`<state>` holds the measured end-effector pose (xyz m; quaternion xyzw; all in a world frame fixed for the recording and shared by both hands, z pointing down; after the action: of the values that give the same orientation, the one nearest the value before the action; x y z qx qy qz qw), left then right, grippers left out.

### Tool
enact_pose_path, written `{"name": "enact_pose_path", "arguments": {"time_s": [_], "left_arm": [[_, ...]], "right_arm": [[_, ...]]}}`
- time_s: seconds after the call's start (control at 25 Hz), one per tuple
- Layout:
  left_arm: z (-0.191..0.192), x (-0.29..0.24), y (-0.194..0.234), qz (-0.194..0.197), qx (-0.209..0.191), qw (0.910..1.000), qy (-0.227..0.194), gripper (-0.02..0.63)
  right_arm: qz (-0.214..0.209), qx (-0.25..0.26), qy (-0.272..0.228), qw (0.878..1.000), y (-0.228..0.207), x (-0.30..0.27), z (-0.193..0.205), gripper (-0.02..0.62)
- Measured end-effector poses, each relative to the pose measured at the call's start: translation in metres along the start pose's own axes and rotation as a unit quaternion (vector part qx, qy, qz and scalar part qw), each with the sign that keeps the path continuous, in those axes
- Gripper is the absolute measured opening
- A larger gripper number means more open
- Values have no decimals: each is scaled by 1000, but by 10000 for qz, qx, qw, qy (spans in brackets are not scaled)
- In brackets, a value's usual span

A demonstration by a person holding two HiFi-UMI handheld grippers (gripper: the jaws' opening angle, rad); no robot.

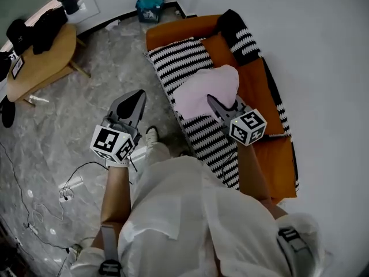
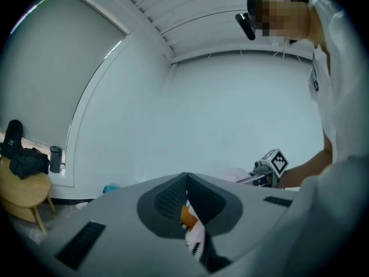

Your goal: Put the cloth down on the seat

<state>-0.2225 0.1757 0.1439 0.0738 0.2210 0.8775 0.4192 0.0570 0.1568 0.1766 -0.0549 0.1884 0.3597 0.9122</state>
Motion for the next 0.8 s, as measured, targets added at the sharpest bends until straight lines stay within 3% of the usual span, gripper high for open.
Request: {"name": "enact_pose_path", "arguments": {"time_s": [0.4, 0.8], "left_arm": [[-5, -37, 111, -180, 102, 9990, 392, 15], [60, -116, 166, -542, 392, 9962, 557, 15]], "right_arm": [[-976, -346, 378, 9939, -40, -186, 26, 114], [-1742, -545, 1383, 9734, -82, -298, 168, 114]]}}
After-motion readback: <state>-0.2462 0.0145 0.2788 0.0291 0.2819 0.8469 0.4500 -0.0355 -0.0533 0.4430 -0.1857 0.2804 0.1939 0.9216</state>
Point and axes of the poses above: the fingertips, and each gripper's own axes: x backward along the fingers, y to its left, z out of its underside, the point moved 5 cm from there along x, backward along the fingers, and after that the axes turned 13 degrees about x, right-handed, at the moved point
